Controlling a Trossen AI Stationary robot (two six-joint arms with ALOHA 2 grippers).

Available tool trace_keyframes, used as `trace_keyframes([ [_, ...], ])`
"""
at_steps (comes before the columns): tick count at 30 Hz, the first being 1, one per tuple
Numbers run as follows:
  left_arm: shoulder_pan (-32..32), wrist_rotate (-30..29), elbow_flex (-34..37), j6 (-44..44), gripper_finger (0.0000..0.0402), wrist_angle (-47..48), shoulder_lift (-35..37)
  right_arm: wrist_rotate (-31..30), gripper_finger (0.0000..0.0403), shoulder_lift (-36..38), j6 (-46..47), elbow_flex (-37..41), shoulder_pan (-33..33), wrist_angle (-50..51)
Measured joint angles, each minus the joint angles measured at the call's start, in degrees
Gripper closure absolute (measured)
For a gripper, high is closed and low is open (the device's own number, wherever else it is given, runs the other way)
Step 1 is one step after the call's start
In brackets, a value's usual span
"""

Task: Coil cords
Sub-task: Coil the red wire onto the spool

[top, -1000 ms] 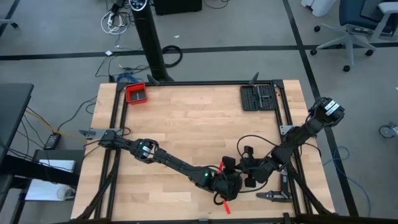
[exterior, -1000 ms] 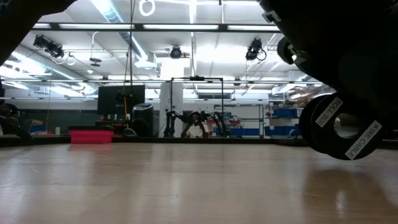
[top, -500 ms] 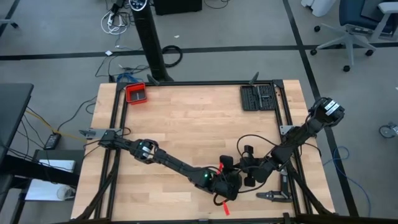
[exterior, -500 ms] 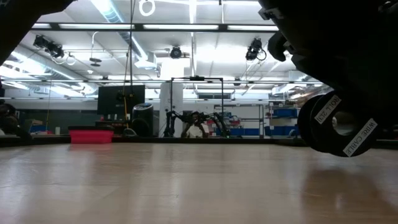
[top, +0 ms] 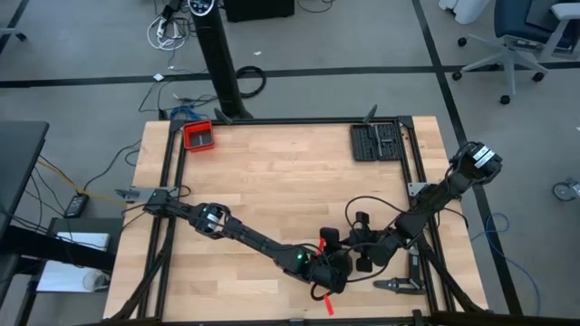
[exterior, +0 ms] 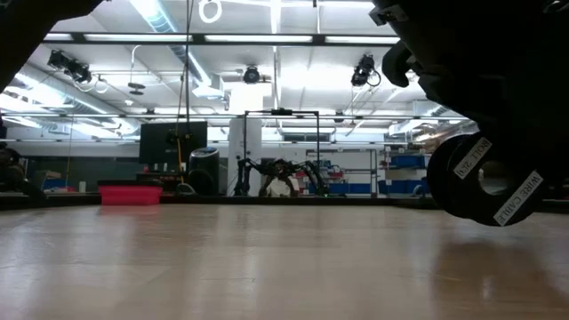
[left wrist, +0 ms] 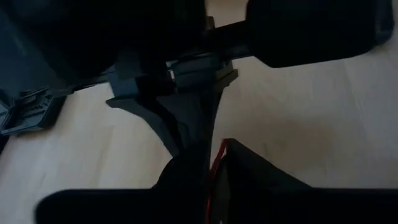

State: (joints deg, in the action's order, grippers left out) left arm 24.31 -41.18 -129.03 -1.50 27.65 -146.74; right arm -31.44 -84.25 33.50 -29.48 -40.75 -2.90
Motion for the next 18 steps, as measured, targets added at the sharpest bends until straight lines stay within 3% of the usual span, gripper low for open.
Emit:
trace_keyframes([
  [4,0.0,2.2,0.0,1.2,0.0392,-1.4,0.0,0.1,0.0403,0.0,-0.1,0.0,0.0,0.0],
  [14,-1.7,8.9,0.0,1.0,0.0399,-2.3,0.1,0.4,0.0403,0.0,-0.1,0.0,0.0,0.0],
  [18,-2.1,7.6,-0.1,1.1,0.0400,-2.6,0.2,0.0,0.0403,0.0,0.5,0.1,0.0,0.2],
])
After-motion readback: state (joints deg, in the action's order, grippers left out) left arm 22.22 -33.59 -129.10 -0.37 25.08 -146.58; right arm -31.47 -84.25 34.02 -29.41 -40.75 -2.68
